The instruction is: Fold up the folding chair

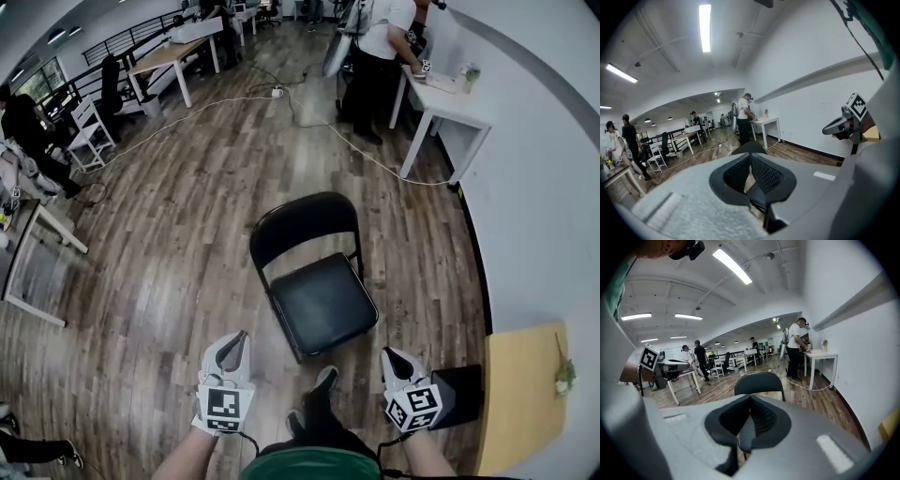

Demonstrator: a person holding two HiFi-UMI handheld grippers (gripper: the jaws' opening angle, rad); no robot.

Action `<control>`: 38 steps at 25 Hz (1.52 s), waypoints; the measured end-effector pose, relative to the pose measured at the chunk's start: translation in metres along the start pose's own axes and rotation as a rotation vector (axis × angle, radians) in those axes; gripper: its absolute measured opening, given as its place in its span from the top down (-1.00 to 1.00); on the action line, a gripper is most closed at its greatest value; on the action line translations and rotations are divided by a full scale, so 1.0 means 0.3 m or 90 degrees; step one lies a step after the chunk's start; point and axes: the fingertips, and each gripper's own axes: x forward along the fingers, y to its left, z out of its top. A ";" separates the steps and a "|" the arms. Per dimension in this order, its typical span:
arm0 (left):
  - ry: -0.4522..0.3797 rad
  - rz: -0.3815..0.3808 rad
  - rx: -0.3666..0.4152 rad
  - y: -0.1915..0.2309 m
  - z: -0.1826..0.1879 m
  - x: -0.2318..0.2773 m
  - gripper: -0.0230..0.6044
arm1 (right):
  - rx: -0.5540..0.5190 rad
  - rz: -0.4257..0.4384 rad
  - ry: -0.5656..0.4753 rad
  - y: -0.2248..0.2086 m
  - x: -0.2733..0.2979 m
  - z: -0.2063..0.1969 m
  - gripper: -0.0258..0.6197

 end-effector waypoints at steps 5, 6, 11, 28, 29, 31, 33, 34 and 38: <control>0.034 0.001 0.010 0.028 -0.005 0.164 0.86 | 0.032 0.035 0.021 -0.074 0.192 -0.007 0.91; 0.040 0.001 0.013 0.032 -0.002 0.208 0.86 | 0.037 0.041 0.027 -0.097 0.231 -0.011 0.91; 0.082 -0.019 0.024 0.034 -0.051 0.414 0.86 | 0.046 0.059 0.062 -0.208 0.424 -0.077 0.91; 0.187 -0.114 0.082 -0.086 -0.184 0.822 0.86 | 0.346 -0.006 0.178 -0.509 0.686 -0.645 0.73; 0.191 -0.121 0.081 -0.101 -0.206 0.849 0.86 | 0.363 -0.009 0.182 -0.515 0.690 -0.687 0.71; 0.200 -0.132 0.075 -0.126 -0.249 0.898 0.86 | 0.396 -0.015 0.192 -0.522 0.701 -0.772 0.63; 0.204 -0.143 0.068 -0.140 -0.294 0.940 0.86 | 0.432 -0.019 0.201 -0.529 0.715 -0.860 0.60; 0.204 -0.148 0.066 -0.141 -0.318 0.959 0.86 | 0.453 -0.022 0.201 -0.536 0.726 -0.898 0.55; 0.209 -0.147 0.042 -0.096 -0.416 1.031 0.86 | 0.536 -0.035 0.181 -0.583 0.781 -1.012 0.34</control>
